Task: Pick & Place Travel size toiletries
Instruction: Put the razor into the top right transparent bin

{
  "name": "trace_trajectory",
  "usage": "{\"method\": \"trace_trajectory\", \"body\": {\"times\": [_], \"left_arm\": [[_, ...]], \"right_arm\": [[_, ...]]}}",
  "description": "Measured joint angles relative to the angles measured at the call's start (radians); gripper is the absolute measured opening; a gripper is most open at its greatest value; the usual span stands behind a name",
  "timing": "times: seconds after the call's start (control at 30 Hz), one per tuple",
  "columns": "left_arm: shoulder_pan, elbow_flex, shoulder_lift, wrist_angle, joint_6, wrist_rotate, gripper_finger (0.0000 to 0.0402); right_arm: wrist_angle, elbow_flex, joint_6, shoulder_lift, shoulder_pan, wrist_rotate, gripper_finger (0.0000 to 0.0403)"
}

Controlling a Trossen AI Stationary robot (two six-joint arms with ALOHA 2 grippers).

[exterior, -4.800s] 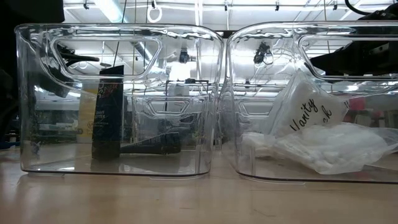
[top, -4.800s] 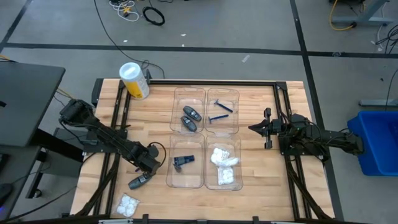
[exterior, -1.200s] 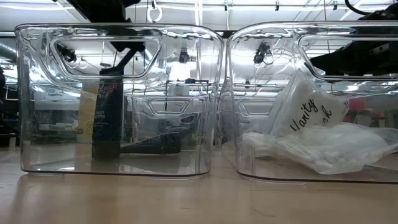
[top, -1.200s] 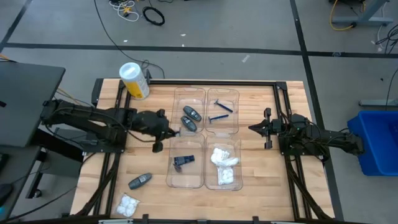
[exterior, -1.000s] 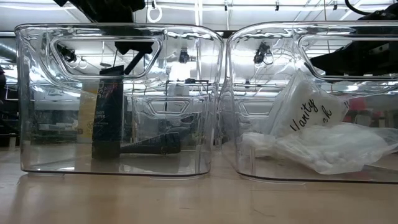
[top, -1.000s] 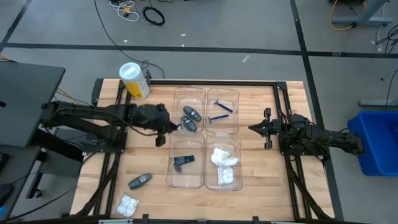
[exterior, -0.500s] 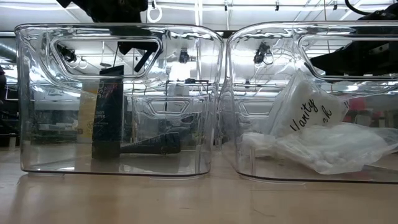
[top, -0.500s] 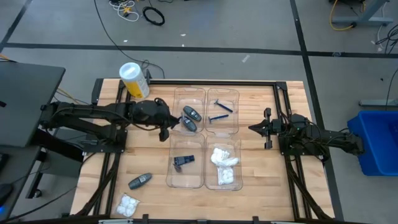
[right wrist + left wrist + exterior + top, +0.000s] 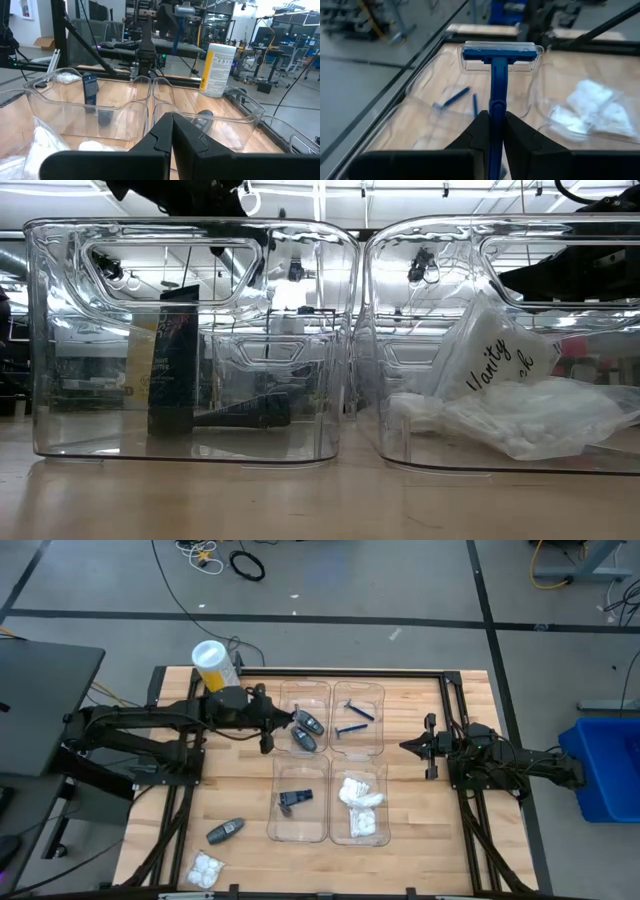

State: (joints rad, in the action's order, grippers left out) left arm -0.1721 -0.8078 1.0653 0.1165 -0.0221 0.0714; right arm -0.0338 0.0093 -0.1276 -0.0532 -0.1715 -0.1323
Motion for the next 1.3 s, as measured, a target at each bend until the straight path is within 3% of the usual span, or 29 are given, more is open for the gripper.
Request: {"method": "trace_trajectory", "body": {"times": [0.23,0.47,0.93,1.3], "left_arm": [[-0.004,0.000,0.000,-0.032,-0.019,-0.071,0.0044],[-0.007,-0.021,0.001,-0.023,-0.048,-0.070,0.0040],[-0.086,-0.249,0.211,0.000,-0.123,-0.066,0.0045],[-0.116,-0.275,0.264,-0.028,-0.119,-0.112,0.0044]], "right_arm": [[0.000,0.000,0.000,0.000,0.000,0.000,0.0014],[0.000,0.000,0.000,0.000,0.000,0.000,0.0013],[0.000,0.000,0.000,0.000,0.000,0.000,0.0014],[0.000,0.000,0.000,0.000,0.000,0.000,0.0014]]}}
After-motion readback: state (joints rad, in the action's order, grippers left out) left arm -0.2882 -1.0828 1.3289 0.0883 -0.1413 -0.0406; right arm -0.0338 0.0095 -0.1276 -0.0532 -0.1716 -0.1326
